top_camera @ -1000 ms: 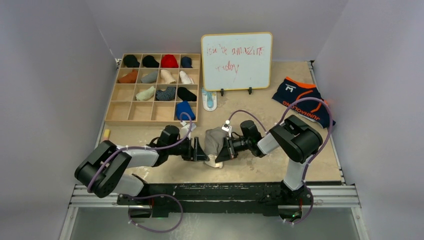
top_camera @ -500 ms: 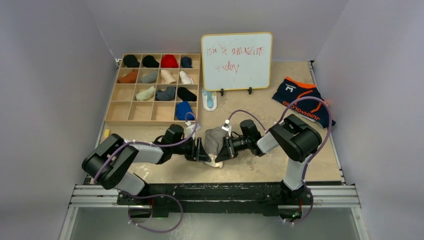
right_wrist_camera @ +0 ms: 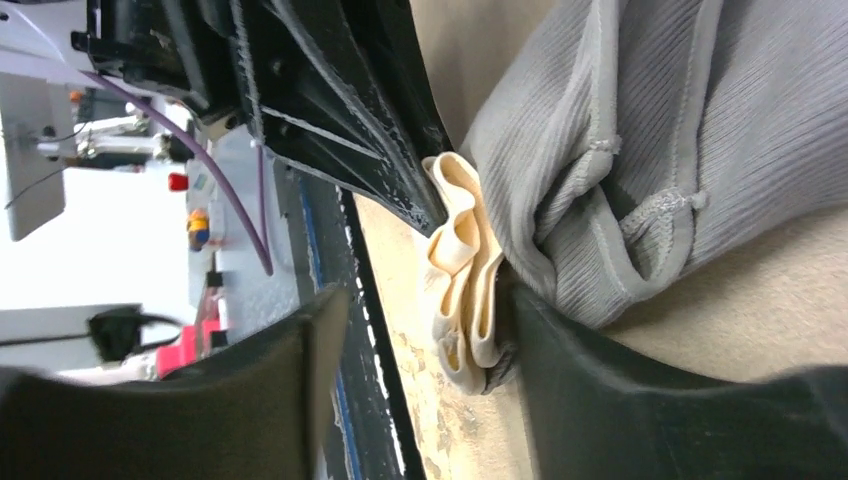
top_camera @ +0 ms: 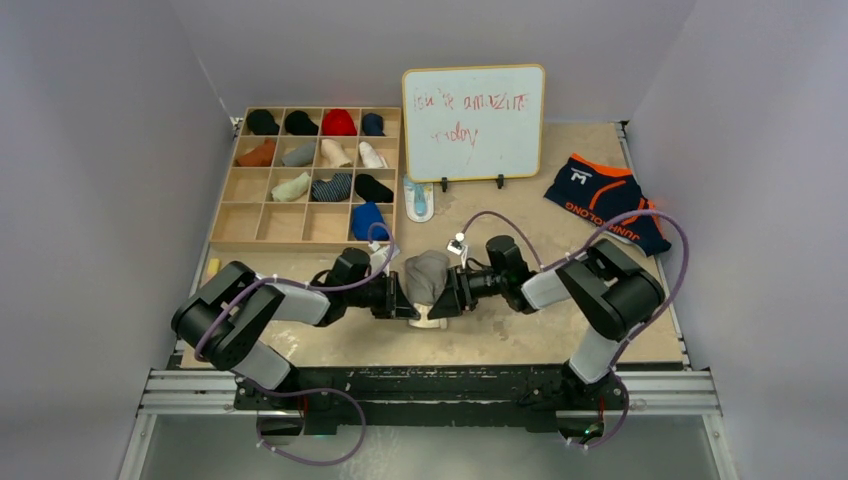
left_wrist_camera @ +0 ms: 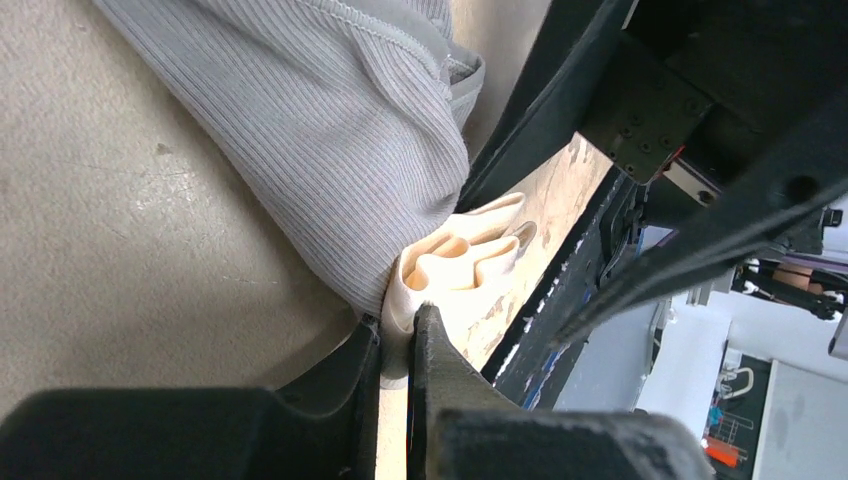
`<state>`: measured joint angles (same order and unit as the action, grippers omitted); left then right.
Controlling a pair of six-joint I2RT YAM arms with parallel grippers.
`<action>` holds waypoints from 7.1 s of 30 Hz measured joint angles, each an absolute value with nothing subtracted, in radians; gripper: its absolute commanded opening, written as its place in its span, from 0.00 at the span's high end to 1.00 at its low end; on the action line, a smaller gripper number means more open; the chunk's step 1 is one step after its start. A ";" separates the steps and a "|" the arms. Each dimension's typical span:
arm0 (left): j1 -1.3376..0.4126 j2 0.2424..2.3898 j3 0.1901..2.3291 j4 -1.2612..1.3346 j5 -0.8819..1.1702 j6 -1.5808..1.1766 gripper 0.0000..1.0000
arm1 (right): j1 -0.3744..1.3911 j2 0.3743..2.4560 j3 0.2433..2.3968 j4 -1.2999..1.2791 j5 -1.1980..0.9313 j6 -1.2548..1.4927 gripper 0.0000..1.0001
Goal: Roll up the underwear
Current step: Roll the underwear to the center of the board.
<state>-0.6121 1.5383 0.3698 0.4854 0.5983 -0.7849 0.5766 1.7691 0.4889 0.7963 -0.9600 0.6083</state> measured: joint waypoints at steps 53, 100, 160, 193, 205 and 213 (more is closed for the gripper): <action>-0.478 1.578 0.503 0.137 0.759 -0.664 1.00 | 1.295 1.602 0.282 1.001 0.158 -0.966 0.64; -0.467 1.069 0.413 0.011 0.379 -0.740 0.39 | 0.817 1.743 0.749 0.330 -0.863 -0.120 1.00; -0.514 1.410 0.336 0.344 0.494 -0.813 0.78 | 0.608 1.975 0.774 0.524 -1.090 0.524 0.61; -0.559 1.339 0.346 0.302 0.443 -0.812 0.40 | 0.649 1.850 0.690 0.590 -0.986 0.481 1.00; -0.559 1.346 0.278 0.439 0.524 -0.814 0.40 | 0.590 1.990 0.673 0.759 -1.113 0.654 0.93; -0.559 1.453 0.313 0.477 0.540 -0.844 0.63 | 0.575 2.022 0.673 0.788 -1.144 0.683 0.76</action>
